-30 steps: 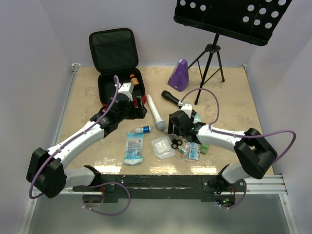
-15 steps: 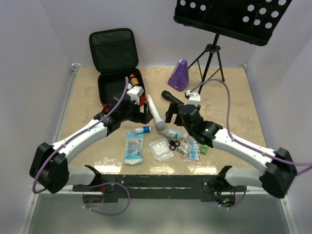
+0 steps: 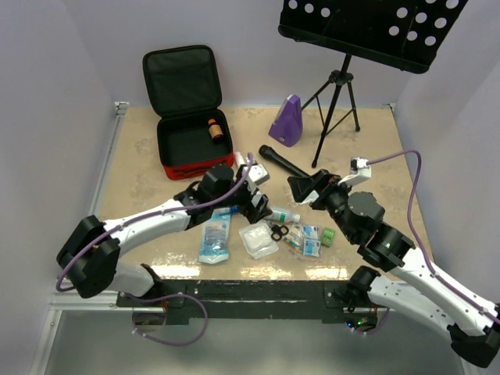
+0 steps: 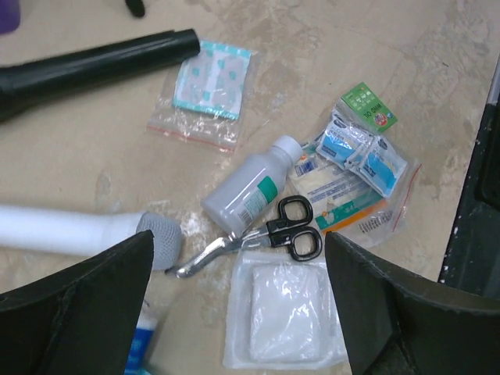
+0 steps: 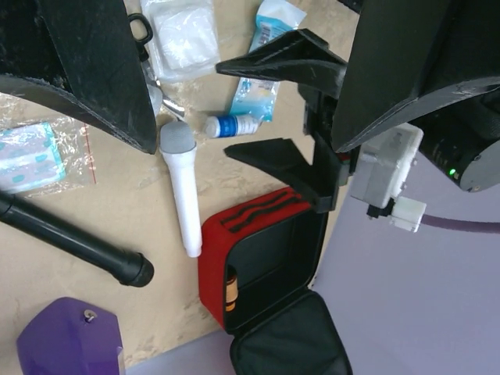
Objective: Organize the medicine kit
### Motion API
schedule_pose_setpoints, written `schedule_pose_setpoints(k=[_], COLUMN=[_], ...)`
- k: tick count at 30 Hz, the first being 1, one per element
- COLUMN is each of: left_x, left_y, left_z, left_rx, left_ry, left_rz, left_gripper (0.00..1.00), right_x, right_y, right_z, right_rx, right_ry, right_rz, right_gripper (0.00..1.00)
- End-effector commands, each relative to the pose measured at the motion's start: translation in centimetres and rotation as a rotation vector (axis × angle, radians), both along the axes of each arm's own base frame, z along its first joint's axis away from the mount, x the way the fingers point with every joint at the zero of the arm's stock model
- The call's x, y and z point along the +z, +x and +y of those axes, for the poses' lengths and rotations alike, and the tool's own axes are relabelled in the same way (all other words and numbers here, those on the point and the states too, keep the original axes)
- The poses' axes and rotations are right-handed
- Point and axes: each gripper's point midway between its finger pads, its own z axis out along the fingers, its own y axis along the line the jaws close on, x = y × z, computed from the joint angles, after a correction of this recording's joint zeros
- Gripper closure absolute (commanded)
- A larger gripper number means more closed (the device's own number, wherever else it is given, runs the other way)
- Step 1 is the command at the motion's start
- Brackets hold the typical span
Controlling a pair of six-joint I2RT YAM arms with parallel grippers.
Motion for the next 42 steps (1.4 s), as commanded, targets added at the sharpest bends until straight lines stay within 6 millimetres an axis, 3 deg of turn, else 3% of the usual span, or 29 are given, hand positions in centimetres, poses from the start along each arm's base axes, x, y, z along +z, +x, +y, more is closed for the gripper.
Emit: schedule_pose_setpoints(k=[1, 8, 14, 19, 25, 29, 36, 42], left_x=[1.3, -1.0, -3.1, -4.0, -5.3, -5.4, -8.0, -9.8], left_y=[0.2, 0.9, 2.9, 3.1, 2.8, 1.9, 1.1, 1.8], left_z=[-3.7, -6.1, -8.0, -9.4, -9.2, -8.9, -7.8, -7.8], left_rx=[-0.219, -0.358, -0.394, -0.436, -0.482, -0.509, -0.530, -0.506], left_ry=[0.031, 0.098, 0.154, 0.142, 0.184, 0.177, 0.230, 0.267], left_rz=[-0.277, -0.412, -0.437, -0.426, -0.392, -0.379, -0.323, -0.309], left_gripper=[0.07, 0.07, 0.10, 0.13, 0.16, 0.12, 0.09, 0.12], right_x=[-0.2, -1.1, 0.0, 1.2, 2.4, 1.7, 0.8, 0.8], right_y=[-0.6, -1.0, -1.4, -1.4, -1.4, -1.3, -1.2, -1.4], right_z=[0.3, 0.0, -0.4, -1.1, -1.5, -1.2, -1.1, -1.3], right_rx=[0.041, 0.041, 0.041, 0.021, 0.010, 0.014, 0.012, 0.014], right_ry=[0.001, -0.011, 0.009, 0.000, -0.007, -0.017, -0.026, -0.022], right_rz=[0.000, 0.023, 0.007, -0.006, -0.028, -0.020, -0.002, -0.006], right_gripper=[0.02, 0.02, 0.02, 0.02, 0.02, 0.02, 0.02, 0.02])
